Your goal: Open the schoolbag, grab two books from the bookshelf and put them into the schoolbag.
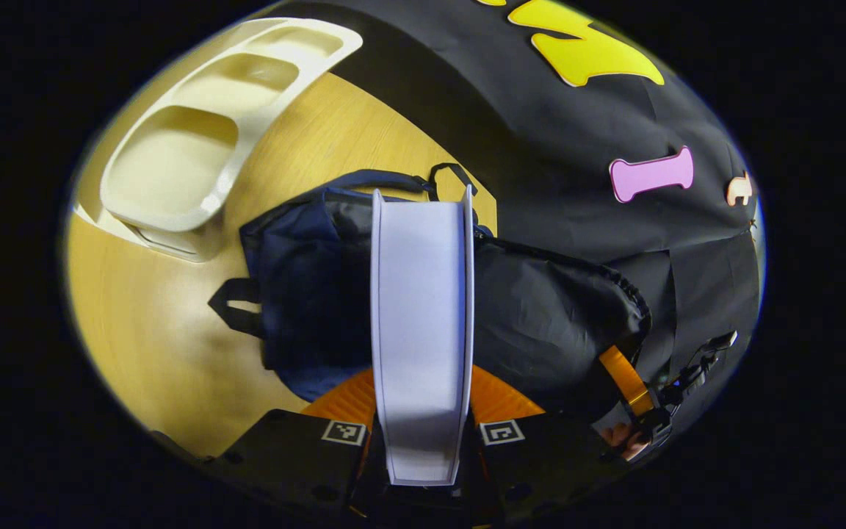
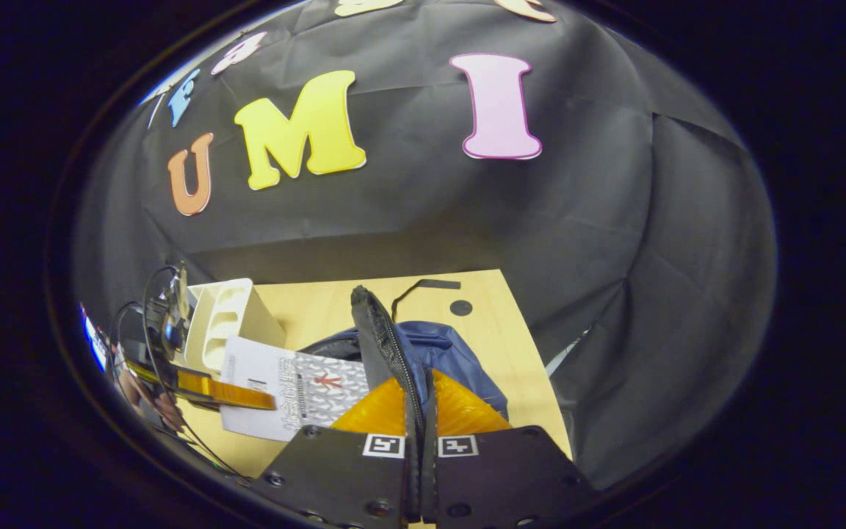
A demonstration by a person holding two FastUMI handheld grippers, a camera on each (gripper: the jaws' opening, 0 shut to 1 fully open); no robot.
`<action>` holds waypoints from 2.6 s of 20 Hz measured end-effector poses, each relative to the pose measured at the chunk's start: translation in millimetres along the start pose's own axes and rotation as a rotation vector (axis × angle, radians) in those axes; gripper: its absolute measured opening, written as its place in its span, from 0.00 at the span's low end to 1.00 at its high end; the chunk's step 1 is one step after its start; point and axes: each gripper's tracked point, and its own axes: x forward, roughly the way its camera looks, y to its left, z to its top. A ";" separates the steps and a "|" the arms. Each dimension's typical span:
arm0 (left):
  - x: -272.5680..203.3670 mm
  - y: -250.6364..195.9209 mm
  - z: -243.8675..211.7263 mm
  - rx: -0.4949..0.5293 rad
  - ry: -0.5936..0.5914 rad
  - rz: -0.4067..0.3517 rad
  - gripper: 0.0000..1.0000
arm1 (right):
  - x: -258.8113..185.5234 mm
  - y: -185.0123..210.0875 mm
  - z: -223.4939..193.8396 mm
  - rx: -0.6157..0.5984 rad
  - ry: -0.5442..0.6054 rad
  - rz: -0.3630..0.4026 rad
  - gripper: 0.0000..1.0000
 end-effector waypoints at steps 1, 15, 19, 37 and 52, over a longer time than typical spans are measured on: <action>5.9 -4.4 -1.6 0.008 -0.003 -0.023 0.42 | 0.1 -1.0 1.1 -0.003 0.001 0.001 0.00; 135.4 -24.8 -11.5 -0.025 0.035 -0.225 0.44 | -1.8 4.2 18.7 -0.020 -0.021 -0.008 0.00; 158.5 2.8 -7.5 -0.041 0.073 -0.167 0.62 | 1.8 13.9 16.3 -0.036 -0.008 -0.004 0.02; -12.8 37.9 26.2 0.418 0.034 0.429 0.89 | 7.2 39.5 9.4 -0.056 -0.021 -0.022 0.02; -291.4 68.5 123.6 0.497 -0.277 0.692 0.90 | 2.9 71.8 -1.8 -0.097 -0.033 -0.058 0.02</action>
